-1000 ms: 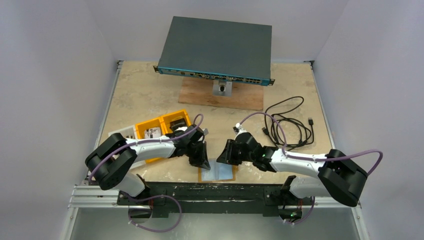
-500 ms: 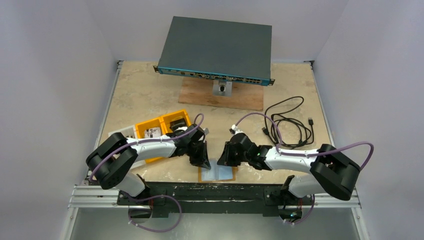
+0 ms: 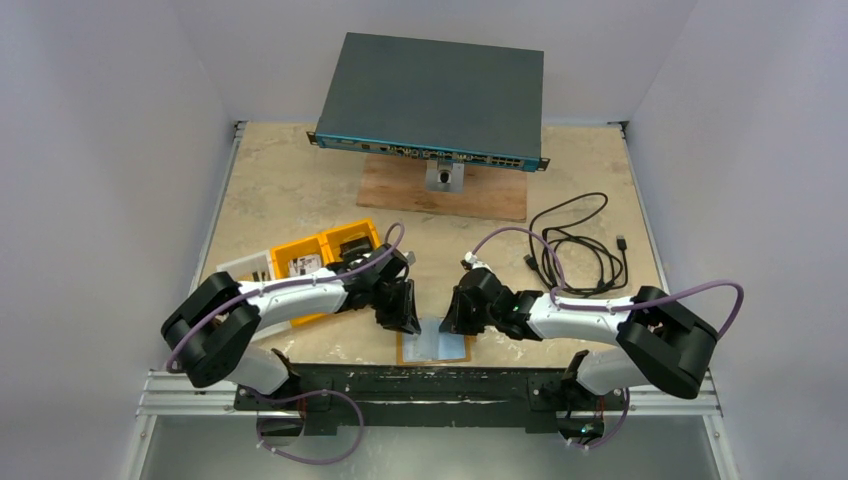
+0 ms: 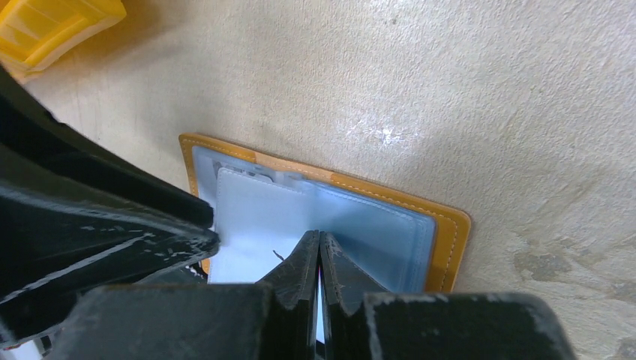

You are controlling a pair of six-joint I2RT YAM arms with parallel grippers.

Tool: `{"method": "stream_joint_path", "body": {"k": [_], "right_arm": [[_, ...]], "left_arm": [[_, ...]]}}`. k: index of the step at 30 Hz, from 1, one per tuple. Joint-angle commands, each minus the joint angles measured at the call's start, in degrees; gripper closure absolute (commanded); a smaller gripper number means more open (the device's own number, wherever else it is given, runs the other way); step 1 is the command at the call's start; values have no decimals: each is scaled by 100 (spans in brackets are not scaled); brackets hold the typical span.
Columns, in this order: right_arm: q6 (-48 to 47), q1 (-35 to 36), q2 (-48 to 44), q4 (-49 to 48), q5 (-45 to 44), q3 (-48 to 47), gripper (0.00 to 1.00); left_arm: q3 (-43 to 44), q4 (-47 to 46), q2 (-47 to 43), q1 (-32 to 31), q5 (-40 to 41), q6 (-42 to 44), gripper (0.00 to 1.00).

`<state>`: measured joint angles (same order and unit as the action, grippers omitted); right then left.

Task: Take the credit cards out of the card holder
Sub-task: Remove the credit card from the card holder.

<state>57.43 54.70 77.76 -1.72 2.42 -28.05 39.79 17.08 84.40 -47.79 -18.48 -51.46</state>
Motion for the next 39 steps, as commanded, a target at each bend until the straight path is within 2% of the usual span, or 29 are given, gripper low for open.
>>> {"method": "stream_joint_path", "body": {"k": [1,6,14,18,26,32,39], "right_arm": [[-22,8,102,163,-179,29,99],[-27,10,178,99,-153,39,100],[-53,11,27,149,-154,-44,100],[-106,15,-315,405,-220,-256,97],[-135,15,-1199,1349,-539,-815,84],[-79,3,-1905,2035,-983,-824,80],[57,5,-2272,2267,-965,-539,79]], "left_arm": [[291,524,-462,-35,439,200,75],[290,646,-432,-22,603,263,75],[309,56,112,-82,150,234,98],[551,8,213,-213,78,242,98],[871,-150,363,-400,-139,151,98],[1176,-366,812,-557,-389,33,98],[1377,-594,1568,-624,-524,-106,97]]}}
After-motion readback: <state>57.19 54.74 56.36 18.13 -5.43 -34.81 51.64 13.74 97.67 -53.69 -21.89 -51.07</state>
